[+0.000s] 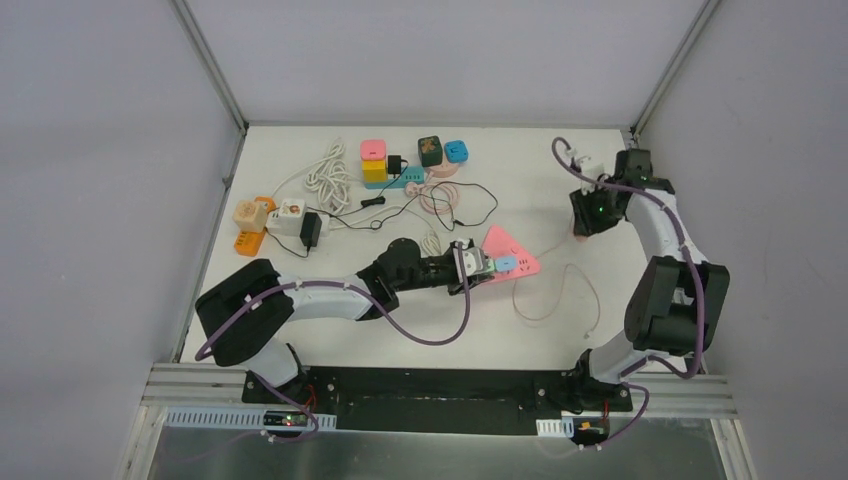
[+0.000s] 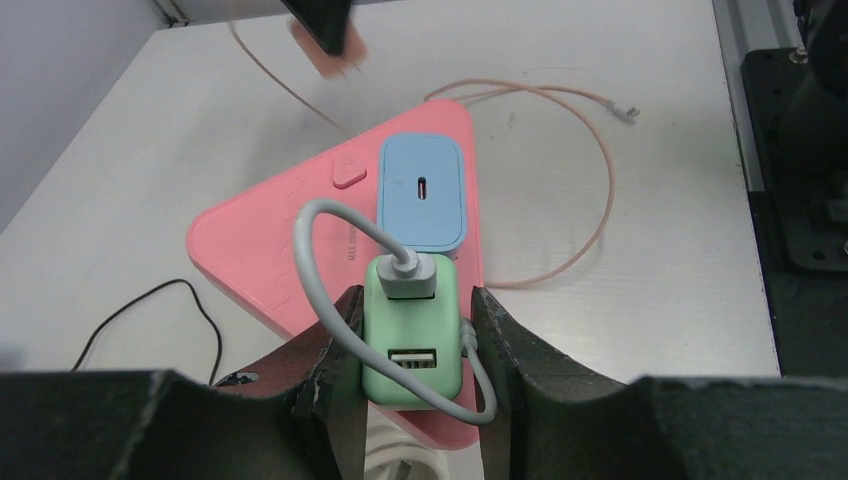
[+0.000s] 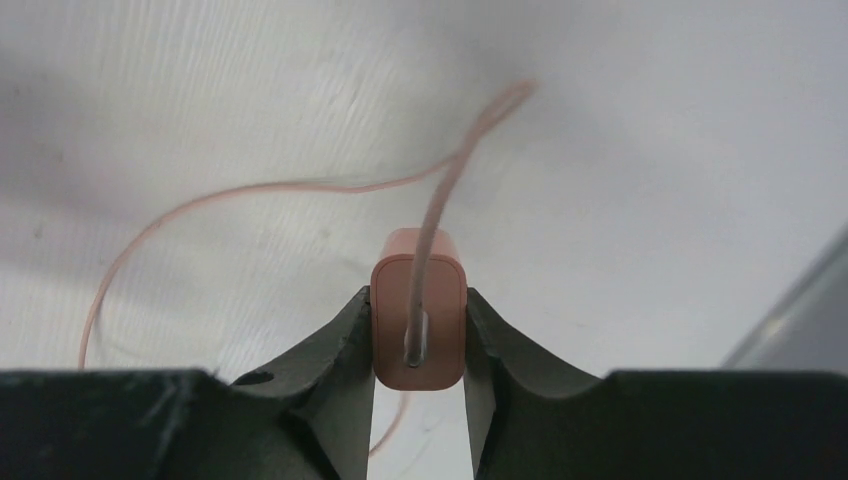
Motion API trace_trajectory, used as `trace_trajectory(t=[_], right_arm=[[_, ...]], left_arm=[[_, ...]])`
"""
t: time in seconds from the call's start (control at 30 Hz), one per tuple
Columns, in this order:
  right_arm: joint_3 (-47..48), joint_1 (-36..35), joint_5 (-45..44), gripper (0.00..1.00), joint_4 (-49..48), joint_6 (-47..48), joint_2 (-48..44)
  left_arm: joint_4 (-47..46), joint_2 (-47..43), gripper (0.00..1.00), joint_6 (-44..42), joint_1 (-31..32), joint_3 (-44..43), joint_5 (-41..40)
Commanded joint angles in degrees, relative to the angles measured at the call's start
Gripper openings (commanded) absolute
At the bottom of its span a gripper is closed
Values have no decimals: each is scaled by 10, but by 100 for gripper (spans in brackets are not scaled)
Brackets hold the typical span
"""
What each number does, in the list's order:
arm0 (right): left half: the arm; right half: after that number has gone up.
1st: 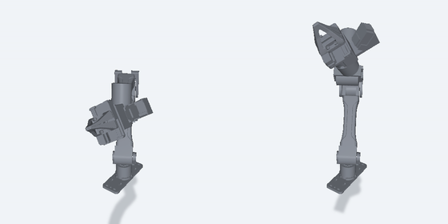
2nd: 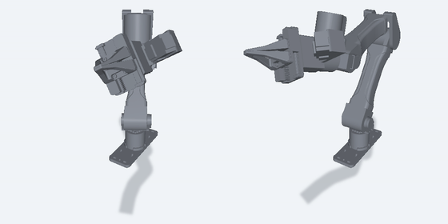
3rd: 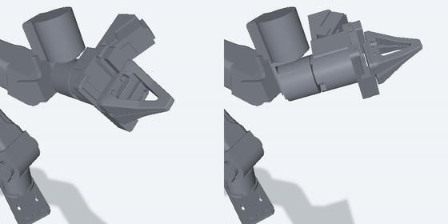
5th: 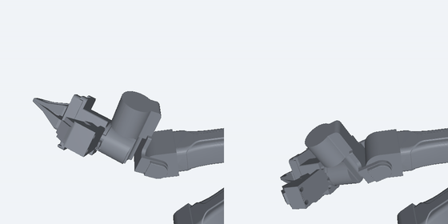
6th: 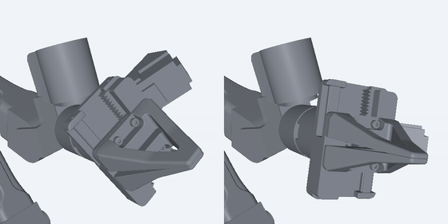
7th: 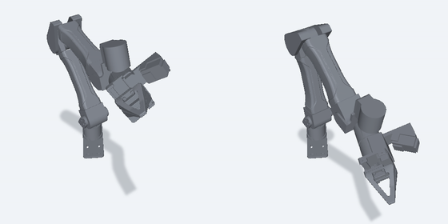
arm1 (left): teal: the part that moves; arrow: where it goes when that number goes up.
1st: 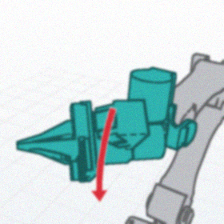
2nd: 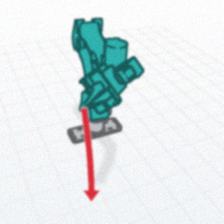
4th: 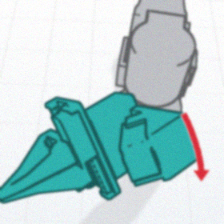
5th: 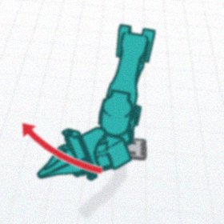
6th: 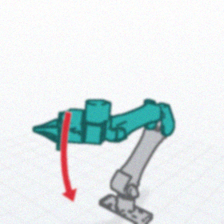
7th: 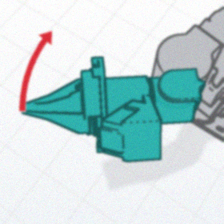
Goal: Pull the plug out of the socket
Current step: Place the plug at the center of the board.
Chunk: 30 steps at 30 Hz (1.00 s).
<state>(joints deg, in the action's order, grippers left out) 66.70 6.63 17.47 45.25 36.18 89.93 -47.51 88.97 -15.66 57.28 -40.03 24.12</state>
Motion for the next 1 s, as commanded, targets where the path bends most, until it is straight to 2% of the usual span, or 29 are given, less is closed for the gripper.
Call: trace_trajectory(t=[0.0, 0.3, 0.47, 0.57, 0.77, 0.87, 0.97], right_arm=[[176, 11, -32, 0, -10, 19, -18], [535, 32, -127, 0, -11, 11, 114], [682, 33, -133, 0, 19, 11, 176], [645, 33, -105, 0, 26, 3, 177], [446, 33, -52, 0, -34, -16, 158], [423, 33, -30, 0, -24, -35, 197], [441, 32, -13, 0, 0, -63, 265]], left_arm=[[-35, -31, 0, -1, -3, 19, 5], [-38, -11, 0, -8, -3, 39, -4], [-62, 16, 0, -8, -4, 39, 4], [-75, 35, 0, -7, -4, 34, 12], [-101, 68, 0, -8, -5, 29, 26], [-123, 90, 0, -7, -7, 28, 33], [-151, 115, 0, 2, -8, 25, 45]])
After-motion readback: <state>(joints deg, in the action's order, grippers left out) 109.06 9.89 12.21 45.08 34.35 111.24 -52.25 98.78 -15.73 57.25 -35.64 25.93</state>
